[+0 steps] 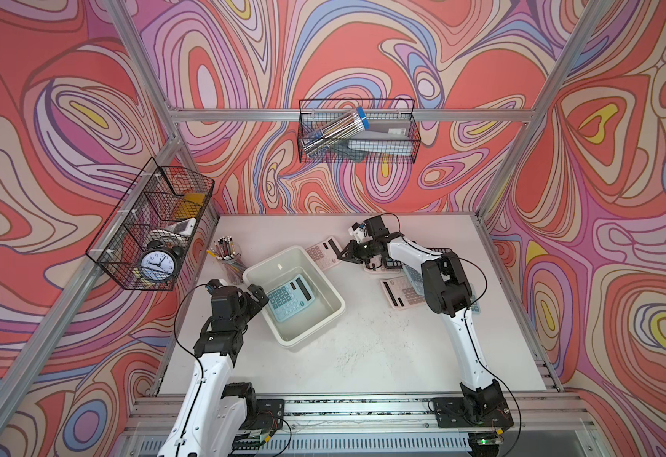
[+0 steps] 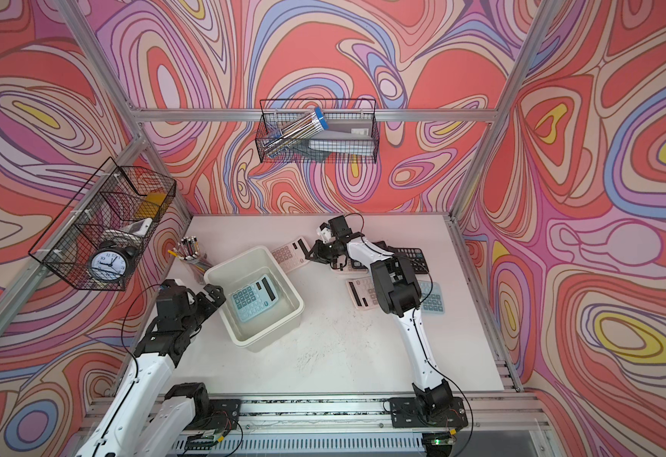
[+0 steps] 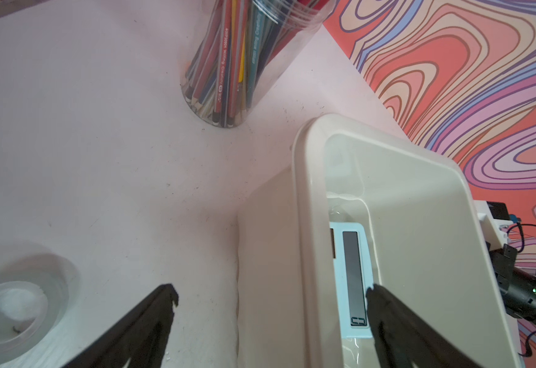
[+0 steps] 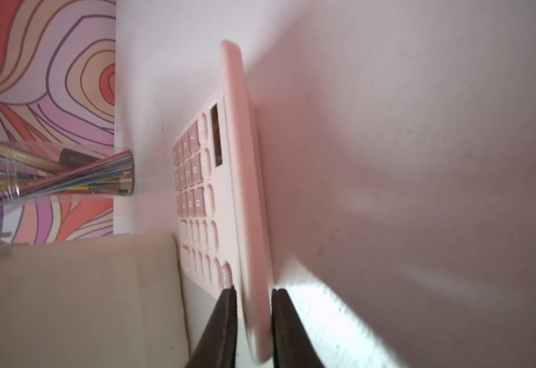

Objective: Put the calculator in the storage box
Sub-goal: Pick up the calculator at the center of the board.

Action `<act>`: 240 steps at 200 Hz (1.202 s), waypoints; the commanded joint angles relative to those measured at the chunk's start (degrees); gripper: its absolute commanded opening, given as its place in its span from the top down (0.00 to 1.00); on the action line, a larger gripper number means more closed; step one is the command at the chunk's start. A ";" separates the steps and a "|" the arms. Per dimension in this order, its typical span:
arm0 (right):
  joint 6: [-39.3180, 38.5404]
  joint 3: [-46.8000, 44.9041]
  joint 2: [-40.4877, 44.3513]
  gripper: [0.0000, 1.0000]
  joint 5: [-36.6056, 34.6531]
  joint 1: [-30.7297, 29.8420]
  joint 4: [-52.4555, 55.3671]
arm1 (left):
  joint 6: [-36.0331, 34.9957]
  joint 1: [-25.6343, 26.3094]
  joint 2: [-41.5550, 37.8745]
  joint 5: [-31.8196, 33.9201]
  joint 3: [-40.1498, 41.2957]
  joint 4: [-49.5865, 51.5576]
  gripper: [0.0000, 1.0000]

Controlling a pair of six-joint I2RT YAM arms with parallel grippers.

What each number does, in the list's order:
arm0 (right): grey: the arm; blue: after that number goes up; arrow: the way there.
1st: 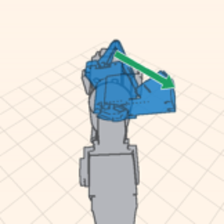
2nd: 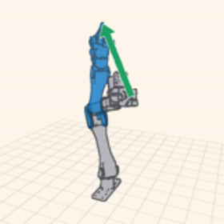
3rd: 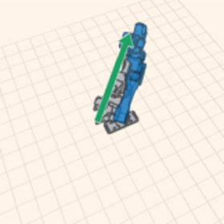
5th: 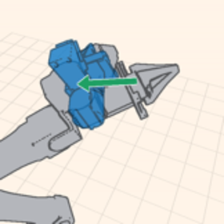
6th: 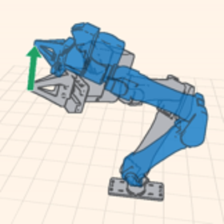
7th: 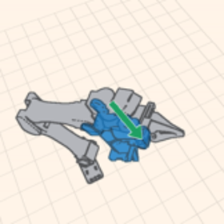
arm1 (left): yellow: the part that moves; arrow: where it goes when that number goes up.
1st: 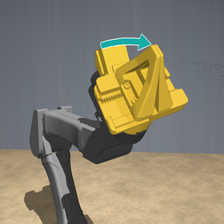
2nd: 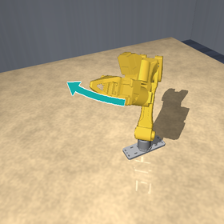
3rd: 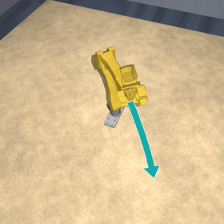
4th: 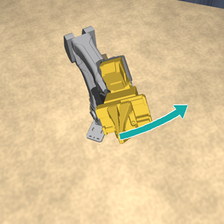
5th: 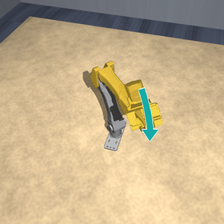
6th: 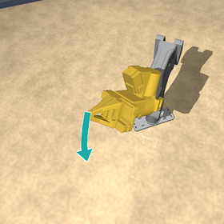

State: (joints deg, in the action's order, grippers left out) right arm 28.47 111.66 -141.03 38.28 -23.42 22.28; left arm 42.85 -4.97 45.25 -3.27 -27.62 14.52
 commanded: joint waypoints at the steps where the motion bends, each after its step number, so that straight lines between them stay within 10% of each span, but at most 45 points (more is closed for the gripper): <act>1: -0.76 -2.44 1.16 0.88 -0.05 -0.13 -1.34 | -0.69 -0.29 0.87 -1.95 0.11 -1.76 0.01; 36: -1.31 -6.48 5.20 1.00 -3.32 -0.09 -1.96 | -0.49 -0.28 1.80 -3.77 0.10 -2.56 0.01; 240: -1.18 -39.36 44.63 1.00 -23.36 0.22 -3.74 | -0.66 0.57 4.01 -8.49 -0.03 -5.68 0.01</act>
State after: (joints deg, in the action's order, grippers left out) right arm 27.92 74.56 -102.45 17.19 -23.33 19.70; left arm 42.87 -4.80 48.82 -10.50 -27.62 11.14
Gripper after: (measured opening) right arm 0.120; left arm 0.988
